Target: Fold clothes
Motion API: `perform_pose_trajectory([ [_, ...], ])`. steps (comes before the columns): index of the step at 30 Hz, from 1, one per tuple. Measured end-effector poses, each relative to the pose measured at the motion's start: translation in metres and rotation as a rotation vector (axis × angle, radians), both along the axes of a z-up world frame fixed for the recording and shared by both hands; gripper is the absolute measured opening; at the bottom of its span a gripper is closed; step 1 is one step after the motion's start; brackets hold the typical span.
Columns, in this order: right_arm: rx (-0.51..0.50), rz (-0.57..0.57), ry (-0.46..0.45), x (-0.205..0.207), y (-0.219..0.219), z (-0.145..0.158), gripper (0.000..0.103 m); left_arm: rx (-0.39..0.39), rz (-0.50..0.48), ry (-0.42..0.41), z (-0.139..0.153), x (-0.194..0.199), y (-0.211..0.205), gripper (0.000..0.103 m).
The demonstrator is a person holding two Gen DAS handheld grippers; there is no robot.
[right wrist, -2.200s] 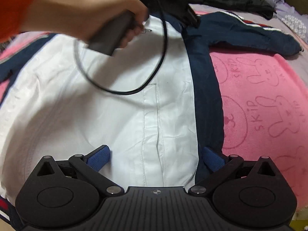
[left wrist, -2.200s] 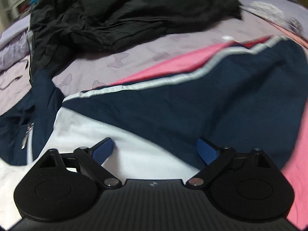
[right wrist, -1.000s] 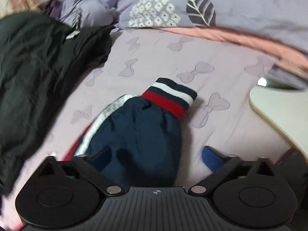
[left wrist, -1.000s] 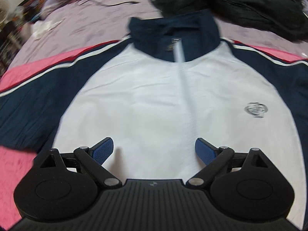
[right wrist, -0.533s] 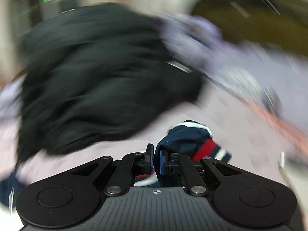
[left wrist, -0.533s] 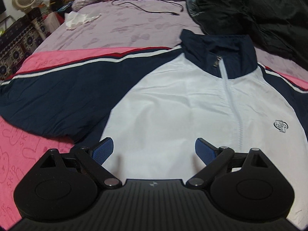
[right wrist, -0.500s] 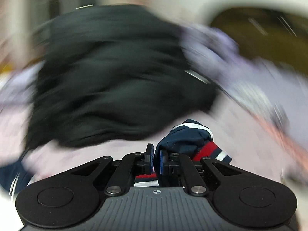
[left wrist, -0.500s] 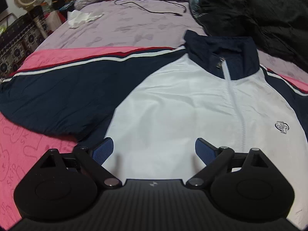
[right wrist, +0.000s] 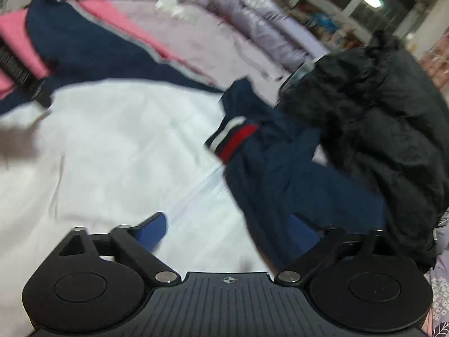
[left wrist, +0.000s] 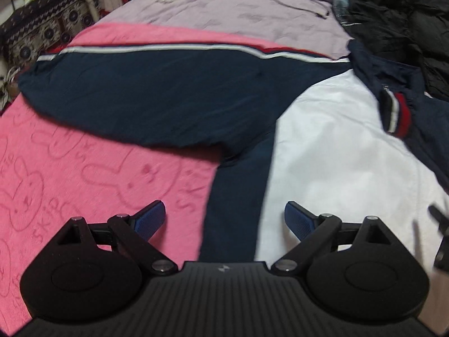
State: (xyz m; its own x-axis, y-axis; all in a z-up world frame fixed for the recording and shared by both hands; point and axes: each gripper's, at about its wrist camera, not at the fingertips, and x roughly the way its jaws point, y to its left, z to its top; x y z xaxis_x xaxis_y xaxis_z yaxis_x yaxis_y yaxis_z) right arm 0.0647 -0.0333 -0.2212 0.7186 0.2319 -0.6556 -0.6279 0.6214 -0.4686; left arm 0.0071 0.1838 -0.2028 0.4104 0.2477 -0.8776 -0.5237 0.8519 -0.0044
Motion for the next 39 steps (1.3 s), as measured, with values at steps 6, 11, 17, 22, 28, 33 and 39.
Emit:
perform_pose_trajectory([
  [6, 0.009, -0.016, -0.036, 0.059, 0.047, -0.005, 0.103, -0.031, 0.041, -0.011, -0.003, -0.015, 0.018, 0.094],
  [11, 0.193, -0.258, 0.296, 0.142, 0.053, -0.024, 0.058, -0.039, 0.071, -0.015, -0.003, -0.029, 0.034, 0.094],
  [17, 0.454, -0.393, 0.243, 0.133, 0.052, 0.035, 0.031, -0.043, 0.136, -0.028, -0.003, -0.048, 0.052, 0.094],
  [22, 0.415, -0.211, 0.246, 0.103, 0.113, 0.029, 0.034, -0.044, 0.169, -0.017, -0.003, -0.055, 0.064, 0.094],
  [28, 0.177, -0.104, 0.296, 0.085, 0.163, -0.029, 0.079, -0.048, 0.237, -0.042, -0.001, -0.064, 0.087, 0.094],
  [33, 0.293, -0.113, 0.305, 0.073, 0.134, -0.011, 0.101, -0.176, 0.509, -0.232, 0.0, -0.082, 0.143, 0.093],
  [39, 0.237, -0.171, 0.199, 0.042, 0.097, -0.001, 0.101, -0.192, 0.895, -0.448, -0.007, -0.096, 0.23, 0.093],
])
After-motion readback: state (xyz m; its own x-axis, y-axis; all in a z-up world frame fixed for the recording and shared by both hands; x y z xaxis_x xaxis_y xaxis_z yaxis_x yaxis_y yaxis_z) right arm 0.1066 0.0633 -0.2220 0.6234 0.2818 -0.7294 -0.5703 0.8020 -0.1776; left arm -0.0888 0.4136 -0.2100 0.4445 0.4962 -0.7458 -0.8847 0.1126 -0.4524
